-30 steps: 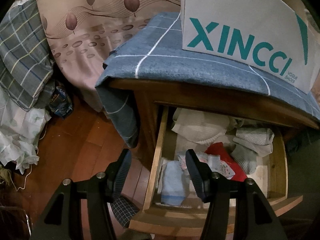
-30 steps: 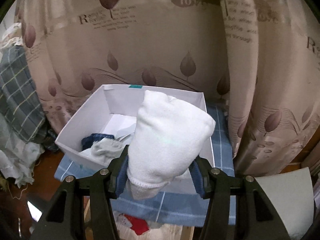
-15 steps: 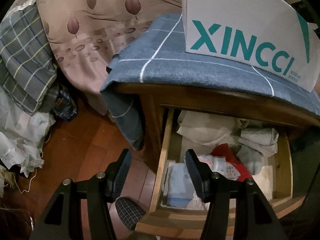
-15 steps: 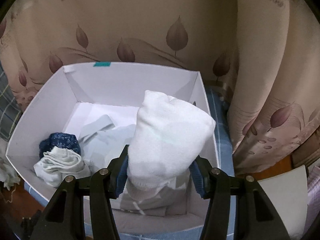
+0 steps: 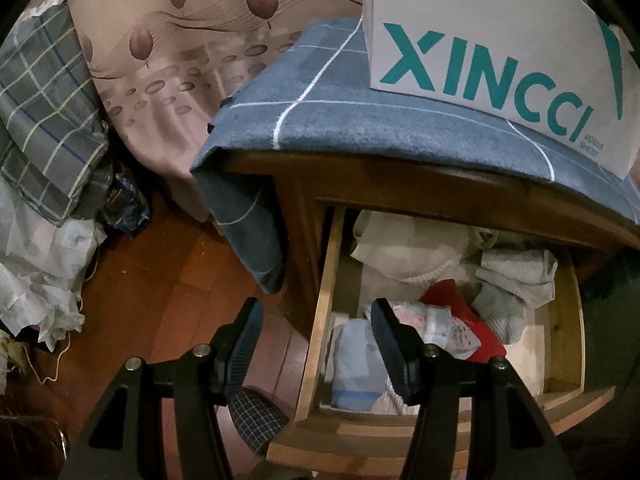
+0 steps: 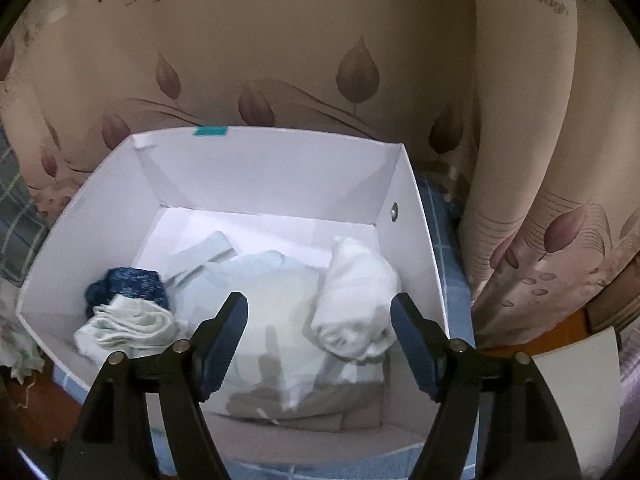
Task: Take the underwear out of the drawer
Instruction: 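Open the right gripper to release the white underwear into the box, then grasp the light blue pink-floral underwear in the drawer with the right gripper and lift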
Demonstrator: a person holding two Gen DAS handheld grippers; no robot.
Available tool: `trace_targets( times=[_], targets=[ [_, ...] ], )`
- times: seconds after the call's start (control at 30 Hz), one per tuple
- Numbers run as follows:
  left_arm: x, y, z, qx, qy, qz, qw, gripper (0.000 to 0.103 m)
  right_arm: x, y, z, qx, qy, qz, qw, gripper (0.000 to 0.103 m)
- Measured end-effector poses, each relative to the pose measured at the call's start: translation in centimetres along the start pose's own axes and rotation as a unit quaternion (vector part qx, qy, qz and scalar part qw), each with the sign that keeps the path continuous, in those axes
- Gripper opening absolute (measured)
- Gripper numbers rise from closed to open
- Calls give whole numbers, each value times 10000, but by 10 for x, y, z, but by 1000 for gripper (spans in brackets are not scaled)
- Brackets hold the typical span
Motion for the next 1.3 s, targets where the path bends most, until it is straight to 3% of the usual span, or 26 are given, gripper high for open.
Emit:
trace_targets(
  times=[0.23,0.5,0.63,0.77,0.93,1.3],
  targets=[
    [1,1,-1,9,27,233,9997,58,45,16,28,534,-170,-310,9979,73],
    [-8,8,1,159,330,540,9979,58,54,57,138,1894,118,-538,9804,72],
    [-8,17,1,384,360,610,9967,58,22,75,186,2463,562,-523,9661,71],
    [-12,23,1,519,468,667,9953,58,-29,98,218,2957,1094,-457,9479,63],
    [-16,24,2,461,573,635,9953,58,-79,127,228,3270,1456,-528,9322,55],
    [-21,46,1,753,708,647,9925,57,-159,187,228,4178,1816,-398,8893,54]
  ],
)
Point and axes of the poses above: each gripper's, at about its wrist camera, not at the fingertips, and x roughly against the way its jaws point, y to its left, z to its underside, the point moved 5 cm from there along -x, roughly the way its jaws point, and after that the axes turned 14 degrees about y, right-handed, at the moved point
